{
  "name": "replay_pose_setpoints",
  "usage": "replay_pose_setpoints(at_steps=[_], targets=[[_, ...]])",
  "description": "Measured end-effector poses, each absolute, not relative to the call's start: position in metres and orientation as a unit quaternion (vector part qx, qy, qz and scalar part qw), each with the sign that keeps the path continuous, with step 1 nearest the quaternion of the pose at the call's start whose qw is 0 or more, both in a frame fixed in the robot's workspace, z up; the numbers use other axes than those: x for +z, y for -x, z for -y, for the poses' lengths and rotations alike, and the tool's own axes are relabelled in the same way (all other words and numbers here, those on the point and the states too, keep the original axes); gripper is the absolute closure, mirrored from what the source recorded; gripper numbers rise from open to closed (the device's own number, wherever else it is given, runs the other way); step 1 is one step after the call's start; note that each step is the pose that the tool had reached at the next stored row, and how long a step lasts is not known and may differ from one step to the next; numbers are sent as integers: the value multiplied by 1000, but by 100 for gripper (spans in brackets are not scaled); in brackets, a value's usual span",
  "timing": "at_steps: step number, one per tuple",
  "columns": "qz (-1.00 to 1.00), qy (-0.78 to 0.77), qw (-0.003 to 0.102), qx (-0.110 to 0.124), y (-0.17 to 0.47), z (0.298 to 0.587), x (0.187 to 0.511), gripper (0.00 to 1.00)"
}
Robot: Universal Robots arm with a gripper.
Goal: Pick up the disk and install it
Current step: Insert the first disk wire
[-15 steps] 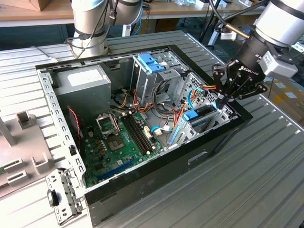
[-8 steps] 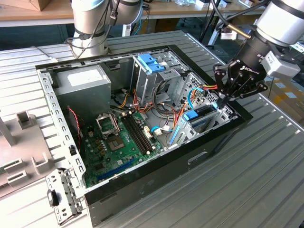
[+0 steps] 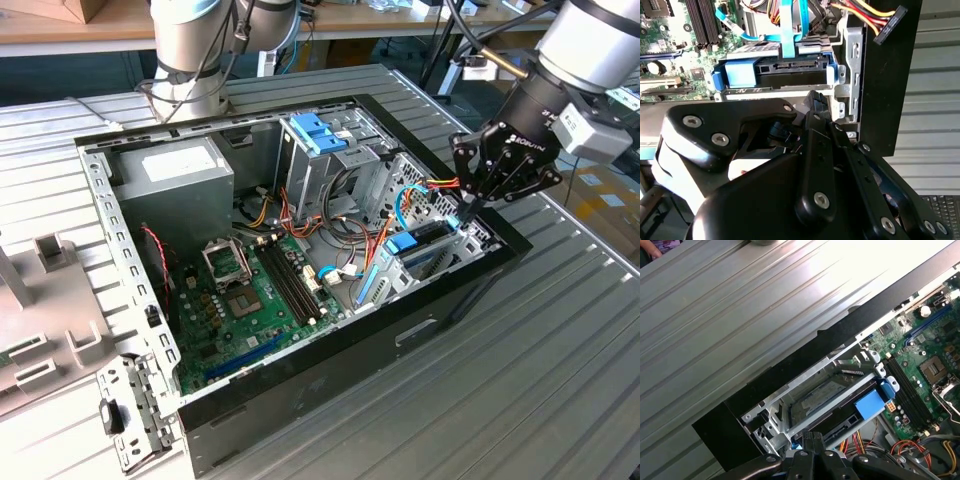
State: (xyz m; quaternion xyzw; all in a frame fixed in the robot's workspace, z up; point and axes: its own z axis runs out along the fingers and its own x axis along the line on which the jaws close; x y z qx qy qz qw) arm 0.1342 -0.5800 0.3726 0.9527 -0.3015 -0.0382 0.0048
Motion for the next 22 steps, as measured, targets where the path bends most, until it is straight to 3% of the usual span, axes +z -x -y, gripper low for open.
replay_pose_setpoints(at_steps=[10, 16, 22], targets=[[300, -953, 5, -38, -134, 579, 373, 89], [300, -953, 5, -38, -134, 579, 373, 64], [300, -953, 5, -38, -137, 578, 372, 64]])
